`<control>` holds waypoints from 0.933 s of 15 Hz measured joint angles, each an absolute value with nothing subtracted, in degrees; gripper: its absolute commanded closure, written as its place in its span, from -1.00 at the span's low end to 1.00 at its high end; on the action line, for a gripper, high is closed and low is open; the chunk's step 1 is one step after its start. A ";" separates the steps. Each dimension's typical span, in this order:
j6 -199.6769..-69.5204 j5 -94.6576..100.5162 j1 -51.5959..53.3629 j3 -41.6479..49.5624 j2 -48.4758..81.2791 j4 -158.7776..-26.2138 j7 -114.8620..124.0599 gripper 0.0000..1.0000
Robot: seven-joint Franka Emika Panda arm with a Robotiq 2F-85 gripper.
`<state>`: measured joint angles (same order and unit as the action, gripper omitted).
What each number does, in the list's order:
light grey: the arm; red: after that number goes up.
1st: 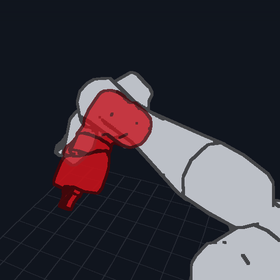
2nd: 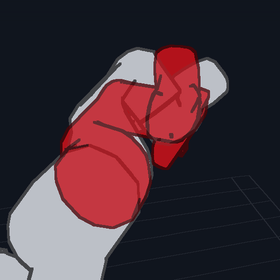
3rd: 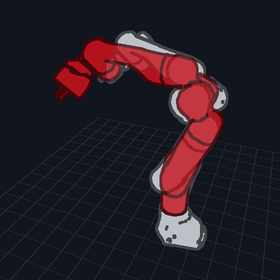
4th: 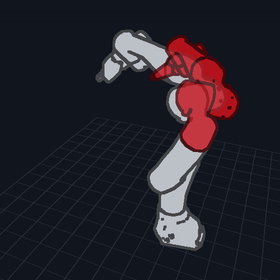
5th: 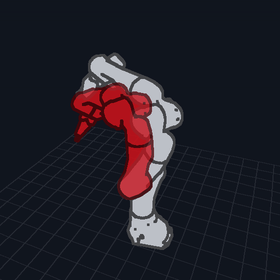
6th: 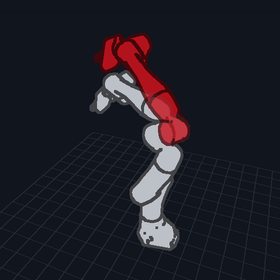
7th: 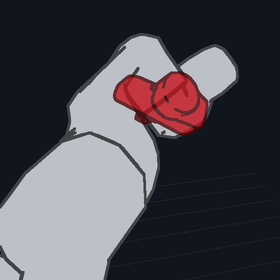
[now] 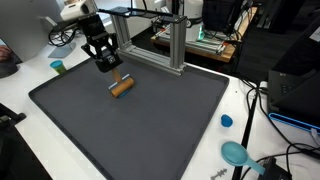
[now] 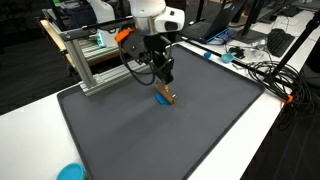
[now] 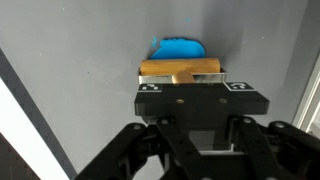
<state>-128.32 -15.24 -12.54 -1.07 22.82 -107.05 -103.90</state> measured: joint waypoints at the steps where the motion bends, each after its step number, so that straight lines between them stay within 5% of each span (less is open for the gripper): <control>1: -127.67 -15.25 -12.55 -1.09 23.20 -106.33 -103.97 0.57; 14: -132.60 -18.71 -12.62 -2.51 20.87 -108.11 -104.16 0.57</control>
<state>-132.60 -18.71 -12.62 -2.51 20.87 -108.11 -104.16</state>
